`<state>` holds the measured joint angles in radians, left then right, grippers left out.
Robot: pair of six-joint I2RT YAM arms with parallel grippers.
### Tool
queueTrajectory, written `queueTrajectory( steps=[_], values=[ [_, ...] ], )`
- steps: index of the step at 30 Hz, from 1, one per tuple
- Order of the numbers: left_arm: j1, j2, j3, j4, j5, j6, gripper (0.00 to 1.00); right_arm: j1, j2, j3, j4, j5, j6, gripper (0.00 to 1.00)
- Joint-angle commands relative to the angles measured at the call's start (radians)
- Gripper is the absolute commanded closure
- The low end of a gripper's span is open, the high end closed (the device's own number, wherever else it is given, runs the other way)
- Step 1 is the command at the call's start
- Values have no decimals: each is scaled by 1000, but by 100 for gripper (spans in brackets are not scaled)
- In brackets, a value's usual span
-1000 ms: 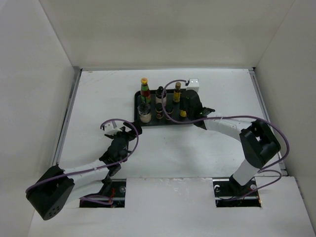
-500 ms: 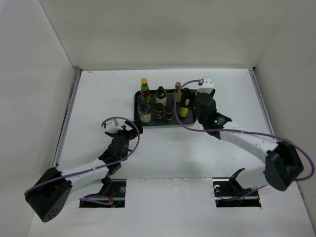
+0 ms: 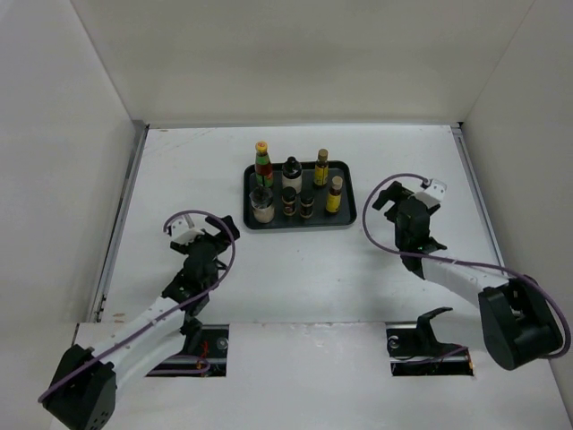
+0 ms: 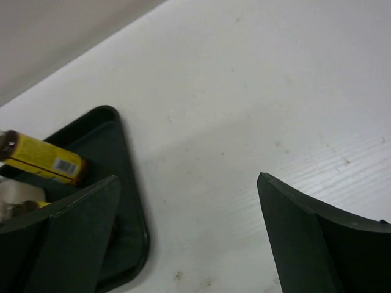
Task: Organize the condiment bottles
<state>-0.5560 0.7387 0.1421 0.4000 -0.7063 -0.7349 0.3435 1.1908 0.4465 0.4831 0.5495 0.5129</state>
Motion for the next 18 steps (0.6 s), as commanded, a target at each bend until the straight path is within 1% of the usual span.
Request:
queueTrajectory(
  steps=[1, 5, 8, 11, 14, 18],
  values=[
    [50, -41, 68, -163, 1, -26, 0, -40, 45, -8, 170, 3, 93, 0],
    [81, -1, 122, -268, 66, -32, 0, -87, 93, -15, 178, -60, 165, 0],
    [69, 21, 171, -331, 91, -32, 0, -100, 107, 4, 149, -115, 165, 0],
    [51, 22, 229, -407, 94, -29, 0, -103, 98, 14, 129, -126, 165, 0],
    [34, 24, 251, -425, 94, -24, 0, -113, 87, 8, 129, -128, 167, 0],
    [-5, 73, 267, -434, 84, -20, 0, -113, 113, 18, 127, -137, 171, 0]
  ],
)
